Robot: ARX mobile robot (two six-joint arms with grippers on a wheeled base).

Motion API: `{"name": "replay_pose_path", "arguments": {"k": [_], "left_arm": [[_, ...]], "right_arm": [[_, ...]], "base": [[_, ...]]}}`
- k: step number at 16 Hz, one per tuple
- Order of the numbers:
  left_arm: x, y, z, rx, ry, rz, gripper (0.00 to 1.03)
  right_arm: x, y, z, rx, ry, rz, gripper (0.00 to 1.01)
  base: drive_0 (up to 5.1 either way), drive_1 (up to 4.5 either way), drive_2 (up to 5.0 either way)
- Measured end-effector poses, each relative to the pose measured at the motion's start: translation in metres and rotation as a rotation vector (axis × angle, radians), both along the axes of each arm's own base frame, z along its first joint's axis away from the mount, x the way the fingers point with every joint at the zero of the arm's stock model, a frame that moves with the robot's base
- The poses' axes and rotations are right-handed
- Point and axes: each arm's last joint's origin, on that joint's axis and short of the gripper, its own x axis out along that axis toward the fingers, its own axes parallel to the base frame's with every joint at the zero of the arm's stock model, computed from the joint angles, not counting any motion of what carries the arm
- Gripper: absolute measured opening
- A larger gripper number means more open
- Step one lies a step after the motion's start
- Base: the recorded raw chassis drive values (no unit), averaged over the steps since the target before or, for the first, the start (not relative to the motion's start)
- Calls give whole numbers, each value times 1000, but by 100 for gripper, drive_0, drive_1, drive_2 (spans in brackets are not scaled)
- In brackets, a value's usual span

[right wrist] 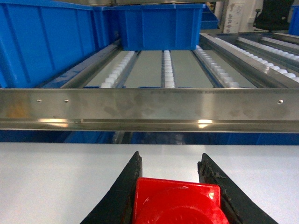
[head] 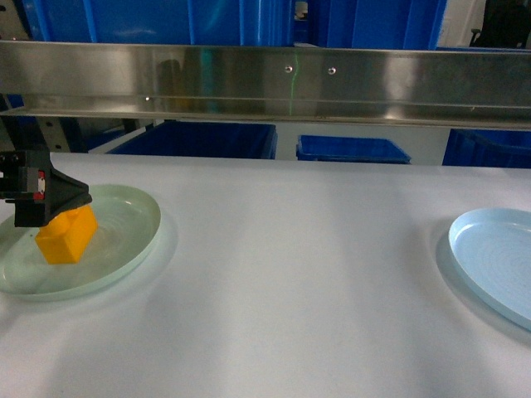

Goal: Sort and place red and yellow blocks in left bins

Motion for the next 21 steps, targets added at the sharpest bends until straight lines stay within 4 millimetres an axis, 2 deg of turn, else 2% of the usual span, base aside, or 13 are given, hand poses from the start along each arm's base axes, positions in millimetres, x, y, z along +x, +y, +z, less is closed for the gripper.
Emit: {"name": "replay_pose_path", "arguments": {"k": [4, 7, 10, 12, 13, 16, 17, 19, 21], "left_arm": [[0, 0, 0, 0, 0, 0, 98], [2, 2, -1, 0, 52, 66, 98], [40, 1, 15, -7, 29, 101, 98], [56, -1, 8, 11, 84, 116, 98], [62, -2, -2, 26, 129, 127, 98], [65, -6, -22, 61, 245, 153, 98], [64, -8, -22, 68, 253, 158, 98], [64, -27, -20, 90, 240, 136, 98], [64, -34, -22, 96, 244, 118, 97]], "right_arm": [[0, -2, -2, -7, 6, -17, 29], [0, -2, -2, -9, 6, -17, 29], [0, -2, -2, -10, 5, -16, 29], [0, -2, -2, -10, 5, -16, 29], [0, -2, -2, -10, 5, -16, 29], [0, -2, -2, -10, 5, -16, 29], [0, -2, -2, -10, 5, -16, 29], [0, -2, -2, -10, 5, -16, 29], [0, -2, -2, -10, 5, -16, 29]], "base": [[0, 0, 0], [0, 0, 0], [0, 0, 0], [0, 0, 0], [0, 0, 0], [0, 0, 0], [0, 0, 0], [0, 0, 0], [0, 0, 0]]}}
